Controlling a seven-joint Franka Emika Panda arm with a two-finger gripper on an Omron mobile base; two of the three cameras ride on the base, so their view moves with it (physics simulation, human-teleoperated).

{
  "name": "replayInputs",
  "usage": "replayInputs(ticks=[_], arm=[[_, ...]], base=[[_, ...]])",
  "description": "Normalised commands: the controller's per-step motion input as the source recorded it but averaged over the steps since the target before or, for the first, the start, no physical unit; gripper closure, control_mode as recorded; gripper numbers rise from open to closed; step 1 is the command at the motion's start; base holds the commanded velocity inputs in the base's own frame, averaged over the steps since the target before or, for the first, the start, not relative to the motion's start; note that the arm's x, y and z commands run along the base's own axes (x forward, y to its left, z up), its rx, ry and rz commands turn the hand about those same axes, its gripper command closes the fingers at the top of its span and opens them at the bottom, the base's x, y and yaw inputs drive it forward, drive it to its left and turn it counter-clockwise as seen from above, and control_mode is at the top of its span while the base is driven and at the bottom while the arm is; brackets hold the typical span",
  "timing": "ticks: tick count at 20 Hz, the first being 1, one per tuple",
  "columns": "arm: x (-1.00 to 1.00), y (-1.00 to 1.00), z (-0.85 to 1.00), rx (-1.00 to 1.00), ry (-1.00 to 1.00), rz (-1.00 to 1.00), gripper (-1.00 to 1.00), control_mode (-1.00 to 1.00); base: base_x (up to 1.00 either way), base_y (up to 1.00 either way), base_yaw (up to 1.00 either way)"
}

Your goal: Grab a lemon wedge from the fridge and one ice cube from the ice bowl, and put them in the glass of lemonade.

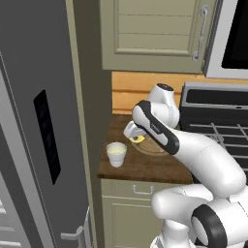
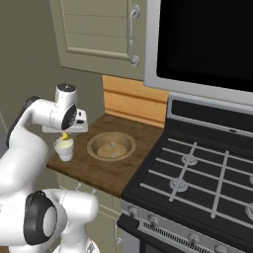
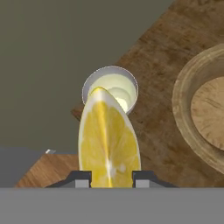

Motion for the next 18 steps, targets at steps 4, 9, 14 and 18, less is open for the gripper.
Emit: replayInputs(ticks=[4, 9, 14, 18], arm=[[0.06, 0.2, -0.08, -0.01, 0.0, 0.0, 1.0, -1.0], [0.22, 0.06, 0.0, 0.0, 0.0, 0.0, 1.0, -1.0], [0.18, 0.04, 0.0, 0.0, 0.0, 0.0, 1.0, -1.0], [0.27, 0.01, 0.0, 0.0, 0.0, 0.0, 1.0, -1.0]], base=[[0.0, 0.0, 0.0], [0.0, 0.0, 0.0], [0.0, 0.0, 0.0], [0.0, 0.0, 0.0]])
